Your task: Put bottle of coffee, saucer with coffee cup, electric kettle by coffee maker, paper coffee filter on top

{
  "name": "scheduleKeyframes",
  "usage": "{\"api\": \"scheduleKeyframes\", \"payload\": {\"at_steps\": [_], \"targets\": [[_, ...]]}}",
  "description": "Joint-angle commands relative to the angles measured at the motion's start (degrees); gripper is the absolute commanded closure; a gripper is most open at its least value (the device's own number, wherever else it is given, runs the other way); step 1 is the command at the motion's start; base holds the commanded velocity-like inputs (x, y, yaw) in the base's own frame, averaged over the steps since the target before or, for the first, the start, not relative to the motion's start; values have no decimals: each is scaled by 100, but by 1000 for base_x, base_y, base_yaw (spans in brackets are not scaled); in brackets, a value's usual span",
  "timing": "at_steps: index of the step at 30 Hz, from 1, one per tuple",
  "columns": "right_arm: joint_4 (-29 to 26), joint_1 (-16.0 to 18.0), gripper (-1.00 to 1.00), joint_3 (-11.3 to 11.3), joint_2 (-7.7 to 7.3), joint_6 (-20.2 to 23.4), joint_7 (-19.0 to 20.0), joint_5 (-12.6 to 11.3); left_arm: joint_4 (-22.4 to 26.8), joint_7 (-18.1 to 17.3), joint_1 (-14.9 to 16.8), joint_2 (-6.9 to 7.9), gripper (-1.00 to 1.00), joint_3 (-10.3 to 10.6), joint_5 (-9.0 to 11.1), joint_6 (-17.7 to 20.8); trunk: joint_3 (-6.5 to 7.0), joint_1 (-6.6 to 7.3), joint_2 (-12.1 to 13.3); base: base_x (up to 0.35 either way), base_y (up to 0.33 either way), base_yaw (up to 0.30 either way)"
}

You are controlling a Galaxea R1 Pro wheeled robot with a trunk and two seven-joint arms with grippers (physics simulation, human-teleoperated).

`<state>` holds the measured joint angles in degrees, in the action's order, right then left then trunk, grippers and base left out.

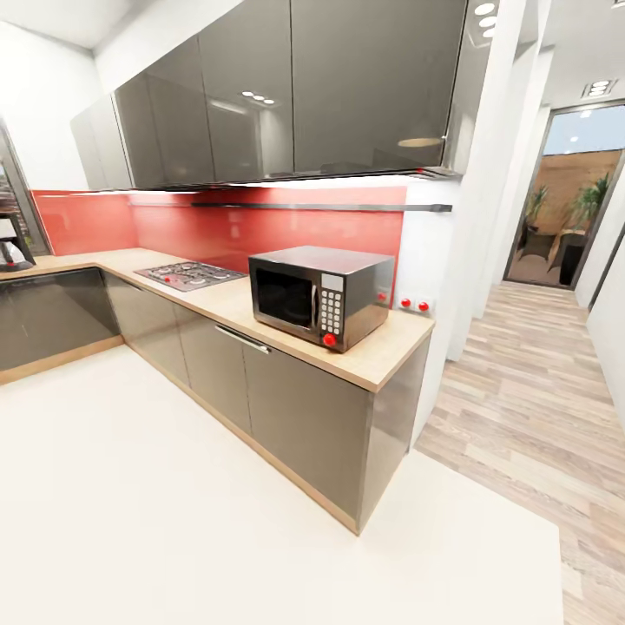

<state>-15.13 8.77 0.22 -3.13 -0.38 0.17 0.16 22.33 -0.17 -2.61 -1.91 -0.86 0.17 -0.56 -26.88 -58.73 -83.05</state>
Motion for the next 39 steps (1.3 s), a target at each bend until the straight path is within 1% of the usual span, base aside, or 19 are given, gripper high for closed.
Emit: {"api": "scheduleKeyframes", "payload": {"at_steps": [1,21,32,39], "targets": [[-3,4,-100,3,-5,-5,1,1,17,-1,-3,-1,-100,-13,1,-12,-5,0,-3,0,0,196],[-8,4,-100,4,-21,-6,-9,9,26,7,-3,-11,-100,-37,0,-32,-5,0,-3,2,0,231],[-8,2,-100,13,-13,-88,-10,10,34,9,-3,-16,-100,-23,0,-22,-5,0,-3,226,0,209],[-2,2,-100,13,-13,-93,-15,10,34,9,-3,-20,-100,-20,0,-18,-5,0,-3,51,0,266]]}}
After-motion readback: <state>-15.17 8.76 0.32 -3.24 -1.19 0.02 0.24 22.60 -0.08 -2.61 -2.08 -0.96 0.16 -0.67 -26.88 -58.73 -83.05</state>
